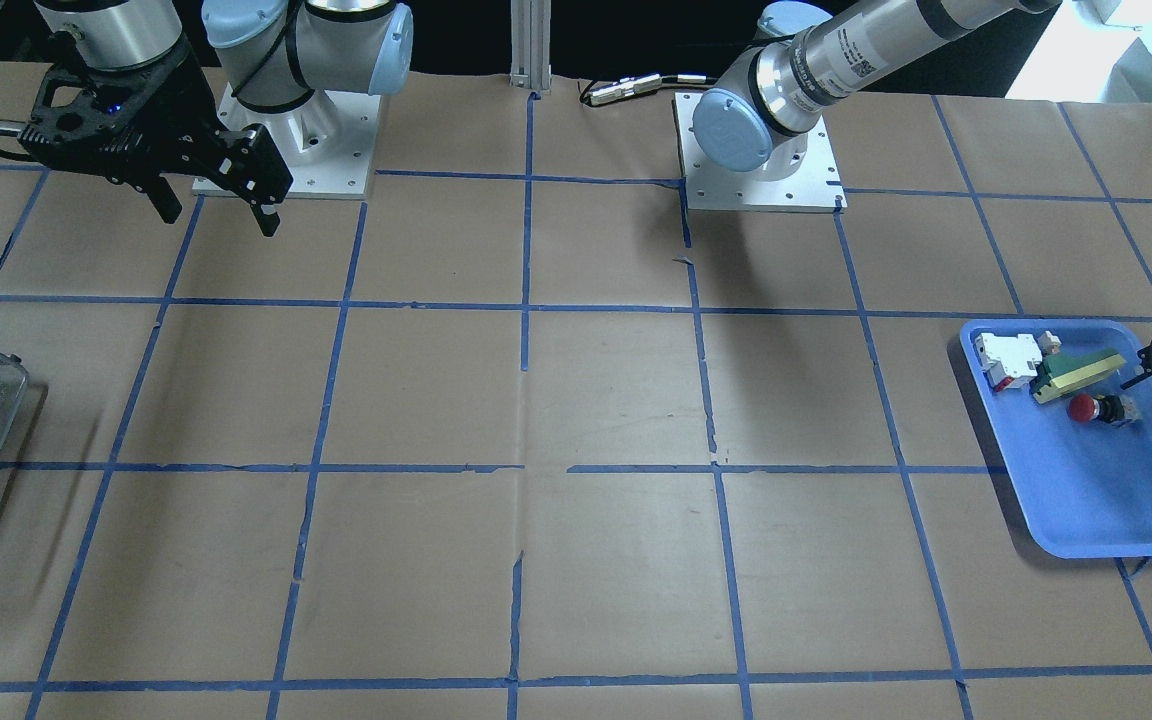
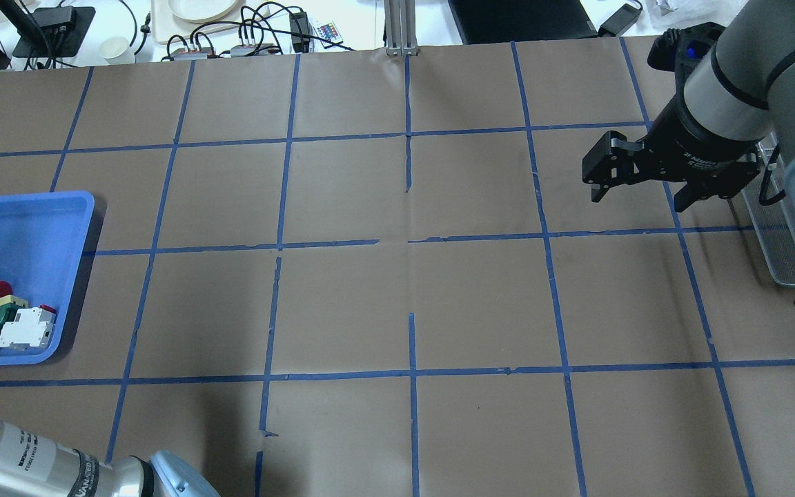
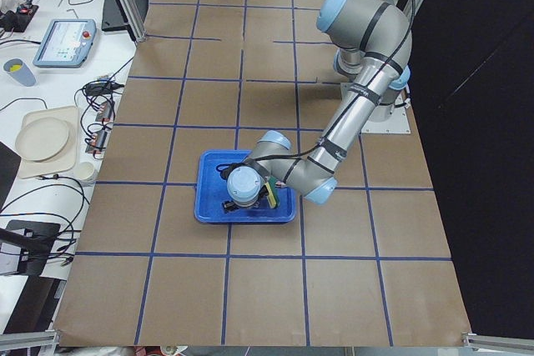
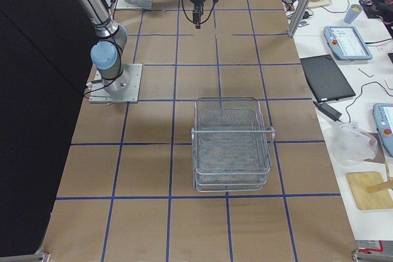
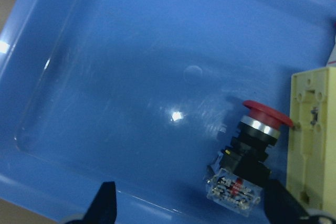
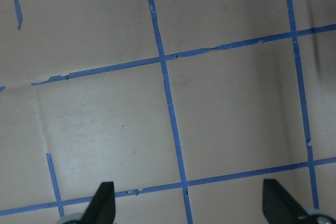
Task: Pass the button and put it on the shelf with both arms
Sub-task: 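Close the left gripper on the red-capped button's black base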
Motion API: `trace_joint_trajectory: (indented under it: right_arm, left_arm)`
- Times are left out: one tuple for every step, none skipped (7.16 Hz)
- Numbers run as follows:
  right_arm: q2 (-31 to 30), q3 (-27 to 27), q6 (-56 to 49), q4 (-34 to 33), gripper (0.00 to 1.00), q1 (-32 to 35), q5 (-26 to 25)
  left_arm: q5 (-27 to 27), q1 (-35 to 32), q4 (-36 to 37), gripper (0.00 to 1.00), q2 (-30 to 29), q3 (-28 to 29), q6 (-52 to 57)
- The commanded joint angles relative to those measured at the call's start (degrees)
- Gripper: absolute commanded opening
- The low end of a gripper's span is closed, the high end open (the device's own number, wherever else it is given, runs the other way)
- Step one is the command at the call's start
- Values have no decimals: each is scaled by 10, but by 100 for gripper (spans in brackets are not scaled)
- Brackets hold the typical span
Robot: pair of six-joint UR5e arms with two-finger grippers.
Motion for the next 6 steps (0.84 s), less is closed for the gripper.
trace_joint_trajectory:
  right_arm:
    - [1, 0, 2, -1, 100, 0, 0]
    - [0, 0, 3, 2, 100, 0, -1]
    - [0, 0, 3, 9, 100, 0, -1]
    - [0, 3, 3, 11, 100, 0, -2]
    - [-2, 14, 3, 10, 100, 0, -1]
    - [-3, 20, 3, 7, 100, 0, -1]
  left_arm:
    - [1, 2, 3, 97, -2, 0, 1]
    - [2, 3, 3, 97, -6, -4, 1]
    - [2, 3, 3, 97, -7, -3, 1]
    - [1, 3, 7, 94, -9, -7, 2]
    - [2, 3, 7, 95, -9, -7, 2]
    - [2, 3, 7, 95, -10, -7, 2]
